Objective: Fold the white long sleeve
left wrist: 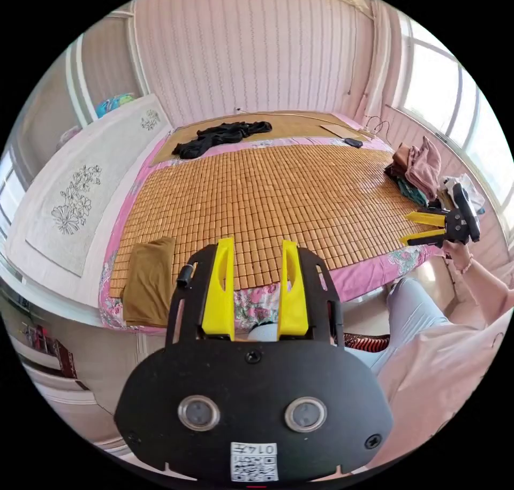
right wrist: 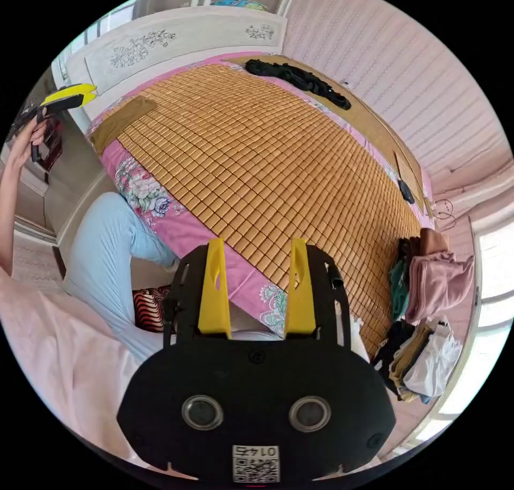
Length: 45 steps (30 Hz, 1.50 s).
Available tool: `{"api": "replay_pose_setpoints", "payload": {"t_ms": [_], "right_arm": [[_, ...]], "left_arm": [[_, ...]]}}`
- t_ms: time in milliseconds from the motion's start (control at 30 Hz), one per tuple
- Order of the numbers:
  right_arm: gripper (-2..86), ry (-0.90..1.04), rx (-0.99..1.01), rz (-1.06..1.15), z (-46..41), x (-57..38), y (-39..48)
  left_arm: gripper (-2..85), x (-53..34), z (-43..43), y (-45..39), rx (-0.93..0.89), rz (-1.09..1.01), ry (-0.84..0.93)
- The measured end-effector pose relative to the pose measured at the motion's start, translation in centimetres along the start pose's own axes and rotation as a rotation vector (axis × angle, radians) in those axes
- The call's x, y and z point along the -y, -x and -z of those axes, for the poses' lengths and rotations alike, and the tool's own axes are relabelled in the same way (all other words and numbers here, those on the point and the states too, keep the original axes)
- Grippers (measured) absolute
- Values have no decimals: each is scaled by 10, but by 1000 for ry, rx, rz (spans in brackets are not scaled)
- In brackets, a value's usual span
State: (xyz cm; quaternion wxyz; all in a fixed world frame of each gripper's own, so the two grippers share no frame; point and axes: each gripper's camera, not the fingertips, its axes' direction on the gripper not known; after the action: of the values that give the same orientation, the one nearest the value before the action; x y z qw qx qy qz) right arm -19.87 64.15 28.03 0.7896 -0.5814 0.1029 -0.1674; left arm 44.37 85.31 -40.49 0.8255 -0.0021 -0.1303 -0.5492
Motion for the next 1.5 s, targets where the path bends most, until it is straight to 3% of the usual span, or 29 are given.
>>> {"api": "replay_pose_setpoints", "payload": {"t_ms": [200,300,467,667,933,1133,1200,1300,1367,1500], "right_arm": [[138,-66,-54,-227,52,-140,-28],[119,-147,-127,-356,86,-206,-36],[159,-200,-270,-577,130,-308,-59],[162,-168,-319,-745,175,-377,-126],[161,-337,-264,-768,245,-353,-240],[117,-320,-370,-821,227,-311,-302],[84,-276,-337,-878,215,-319,-320],[6,-395,-306,-951,245,-356,-320],[-4,-511,-261,-964,281,-393,-309],[-5,-547,-249,-961,325,-435,-296]], "left_arm": [[110,-3,-11,-146,-63,-226,-88],[91,-12,-19,-227,-151,-370,-229],[88,-18,-69,-360,-481,-549,-254],[82,-24,-133,-471,-700,-666,-249],[81,19,-208,-574,-658,-706,-185],[79,54,-259,-630,-595,-722,-178],[79,67,-277,-643,-613,-686,-166],[79,81,-304,-665,-640,-678,-172],[79,89,-321,-690,-607,-738,-179],[80,110,-337,-725,-605,-799,-211]]}}
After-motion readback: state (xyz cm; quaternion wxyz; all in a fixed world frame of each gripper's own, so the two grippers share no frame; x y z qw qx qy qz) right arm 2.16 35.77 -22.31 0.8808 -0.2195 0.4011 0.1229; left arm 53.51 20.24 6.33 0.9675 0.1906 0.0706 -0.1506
